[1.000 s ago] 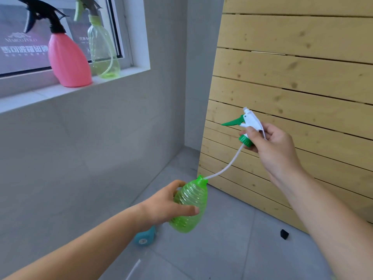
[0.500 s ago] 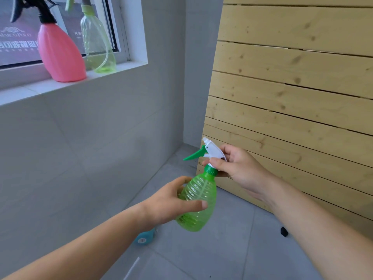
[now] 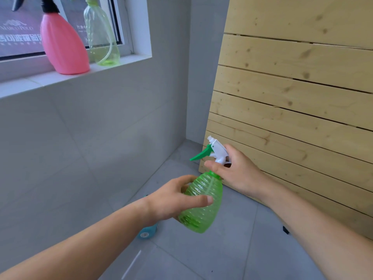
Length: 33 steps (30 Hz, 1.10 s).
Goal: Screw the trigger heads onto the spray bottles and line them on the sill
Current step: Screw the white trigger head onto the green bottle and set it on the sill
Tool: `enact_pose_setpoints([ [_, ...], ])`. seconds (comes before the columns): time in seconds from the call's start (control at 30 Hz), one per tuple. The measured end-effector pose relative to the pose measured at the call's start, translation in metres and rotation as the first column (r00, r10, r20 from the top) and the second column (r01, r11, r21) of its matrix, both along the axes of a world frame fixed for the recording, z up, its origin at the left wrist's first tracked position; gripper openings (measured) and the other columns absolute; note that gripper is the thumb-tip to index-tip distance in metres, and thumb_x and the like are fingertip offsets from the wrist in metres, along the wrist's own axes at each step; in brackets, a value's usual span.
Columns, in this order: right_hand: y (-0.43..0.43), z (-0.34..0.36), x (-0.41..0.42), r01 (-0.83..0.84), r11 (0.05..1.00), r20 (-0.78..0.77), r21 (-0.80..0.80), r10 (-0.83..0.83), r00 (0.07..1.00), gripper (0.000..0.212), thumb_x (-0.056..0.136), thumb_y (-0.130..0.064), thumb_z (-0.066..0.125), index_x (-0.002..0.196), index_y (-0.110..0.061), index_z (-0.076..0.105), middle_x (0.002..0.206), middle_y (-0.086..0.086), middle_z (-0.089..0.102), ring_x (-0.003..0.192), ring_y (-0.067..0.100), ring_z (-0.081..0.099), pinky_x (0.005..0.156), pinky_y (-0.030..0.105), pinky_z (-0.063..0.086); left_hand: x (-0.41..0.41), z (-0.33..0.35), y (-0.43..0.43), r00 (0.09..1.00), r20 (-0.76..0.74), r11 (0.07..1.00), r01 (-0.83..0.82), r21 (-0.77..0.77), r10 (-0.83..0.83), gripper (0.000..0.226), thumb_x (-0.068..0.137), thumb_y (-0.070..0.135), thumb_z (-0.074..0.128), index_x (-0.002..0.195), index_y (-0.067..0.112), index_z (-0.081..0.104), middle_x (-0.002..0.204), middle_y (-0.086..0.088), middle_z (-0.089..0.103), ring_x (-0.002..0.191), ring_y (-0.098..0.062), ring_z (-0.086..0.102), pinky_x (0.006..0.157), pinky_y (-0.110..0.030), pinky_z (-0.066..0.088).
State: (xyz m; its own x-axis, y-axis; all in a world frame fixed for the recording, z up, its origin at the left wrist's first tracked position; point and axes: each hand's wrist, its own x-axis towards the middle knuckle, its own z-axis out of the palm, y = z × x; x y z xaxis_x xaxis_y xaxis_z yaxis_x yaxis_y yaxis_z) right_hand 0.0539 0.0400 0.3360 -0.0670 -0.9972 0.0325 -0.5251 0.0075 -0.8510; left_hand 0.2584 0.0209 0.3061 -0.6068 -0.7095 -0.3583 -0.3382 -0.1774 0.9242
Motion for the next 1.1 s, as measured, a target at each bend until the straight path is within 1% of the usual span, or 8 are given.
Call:
enact_pose_setpoints([
  [0.13, -0.001, 0.006, -0.007, -0.157, 0.986, 0.320, 0.054, 0.132, 0.938, 0.025, 0.087, -0.024, 0.068, 0.109, -0.018, 0.059, 0.095, 0.002, 0.063, 0.083, 0.015, 0.061, 0.080, 0.032, 0.052, 0.000, 0.004, -0.001, 1.000, -0.008, 1.000, -0.003, 0.006, 0.003, 0.049, 0.076, 0.036, 0.085, 0.121, 0.025, 0.069, 0.114, -0.007, 0.079, 0.105, -0.027, 0.077, 0.096, -0.051, 0.061],
  [0.33, -0.004, -0.002, -0.003, -0.077, 0.997, 0.251, 0.012, 0.071, 0.965, 0.030, 0.089, -0.028, 0.070, 0.116, -0.020, 0.060, 0.092, -0.011, 0.066, 0.077, -0.003, 0.066, 0.067, 0.016, 0.051, 0.001, 0.003, -0.002, 1.000, -0.004, 1.000, 0.000, 0.018, 0.000, 0.052, 0.077, 0.035, 0.085, 0.125, 0.025, 0.068, 0.116, -0.006, 0.079, 0.106, -0.026, 0.077, 0.099, -0.052, 0.060],
  [0.47, -0.005, 0.000, -0.010, -0.192, 0.980, 0.454, 0.044, 0.151, 0.878, 0.030, 0.086, -0.016, 0.070, 0.115, -0.012, 0.061, 0.093, 0.001, 0.065, 0.082, 0.016, 0.063, 0.076, 0.028, 0.055, 0.001, 0.004, -0.002, 1.000, -0.010, 1.000, -0.001, 0.020, 0.001, 0.045, 0.083, 0.032, 0.085, 0.124, 0.027, 0.067, 0.116, -0.006, 0.079, 0.105, -0.024, 0.078, 0.088, -0.041, 0.064],
  [0.63, -0.005, -0.004, -0.007, -0.135, 0.991, 0.277, -0.008, 0.132, 0.952, 0.029, 0.089, -0.025, 0.070, 0.117, -0.024, 0.063, 0.093, -0.017, 0.072, 0.086, 0.005, 0.067, 0.078, 0.024, 0.051, 0.000, 0.002, -0.001, 1.000, -0.020, 1.000, 0.004, 0.018, -0.003, 0.052, 0.078, 0.036, 0.086, 0.126, 0.027, 0.067, 0.115, -0.005, 0.079, 0.105, -0.026, 0.078, 0.089, -0.043, 0.064],
  [0.73, -0.005, 0.000, -0.009, -0.188, 0.982, 0.338, 0.007, 0.175, 0.925, 0.024, 0.090, -0.019, 0.069, 0.113, -0.018, 0.063, 0.092, -0.008, 0.068, 0.084, 0.011, 0.063, 0.080, 0.029, 0.052, 0.000, 0.003, -0.002, 1.000, -0.027, 1.000, 0.006, 0.022, -0.005, 0.044, 0.085, 0.030, 0.084, 0.125, 0.026, 0.067, 0.116, -0.006, 0.079, 0.104, -0.025, 0.078, 0.083, -0.037, 0.064],
  [0.83, -0.004, 0.001, -0.012, -0.171, 0.985, 0.287, -0.027, 0.171, 0.942, 0.023, 0.085, -0.018, 0.071, 0.107, -0.019, 0.065, 0.091, -0.006, 0.070, 0.086, 0.012, 0.064, 0.084, 0.037, 0.051, 0.000, 0.003, -0.004, 0.999, -0.036, 1.000, -0.001, 0.006, 0.001, 0.051, 0.079, 0.034, 0.086, 0.126, 0.027, 0.067, 0.116, -0.006, 0.079, 0.106, -0.026, 0.077, 0.094, -0.046, 0.062],
  [0.97, -0.006, -0.003, -0.006, -0.114, 0.993, 0.235, -0.021, 0.116, 0.965, 0.031, 0.087, -0.032, 0.072, 0.116, -0.030, 0.062, 0.099, -0.017, 0.071, 0.092, 0.002, 0.066, 0.083, 0.024, 0.049, -0.001, 0.002, -0.002, 0.999, -0.036, 1.000, 0.010, 0.001, -0.010, 0.053, 0.077, 0.036, 0.084, 0.126, 0.025, 0.067, 0.117, -0.007, 0.079, 0.107, -0.026, 0.077, 0.097, -0.049, 0.061],
  [1.1, -0.006, 0.001, -0.010, -0.192, 0.981, 0.291, -0.027, 0.191, 0.937, 0.020, 0.083, -0.020, 0.072, 0.101, -0.020, 0.064, 0.088, -0.002, 0.069, 0.084, 0.015, 0.062, 0.082, 0.037, 0.049, 0.001, 0.003, -0.004, 1.000, -0.021, 1.000, -0.011, -0.012, 0.011, 0.052, 0.077, 0.036, 0.084, 0.125, 0.027, 0.067, 0.117, -0.005, 0.079, 0.108, -0.025, 0.077, 0.100, -0.051, 0.059],
])
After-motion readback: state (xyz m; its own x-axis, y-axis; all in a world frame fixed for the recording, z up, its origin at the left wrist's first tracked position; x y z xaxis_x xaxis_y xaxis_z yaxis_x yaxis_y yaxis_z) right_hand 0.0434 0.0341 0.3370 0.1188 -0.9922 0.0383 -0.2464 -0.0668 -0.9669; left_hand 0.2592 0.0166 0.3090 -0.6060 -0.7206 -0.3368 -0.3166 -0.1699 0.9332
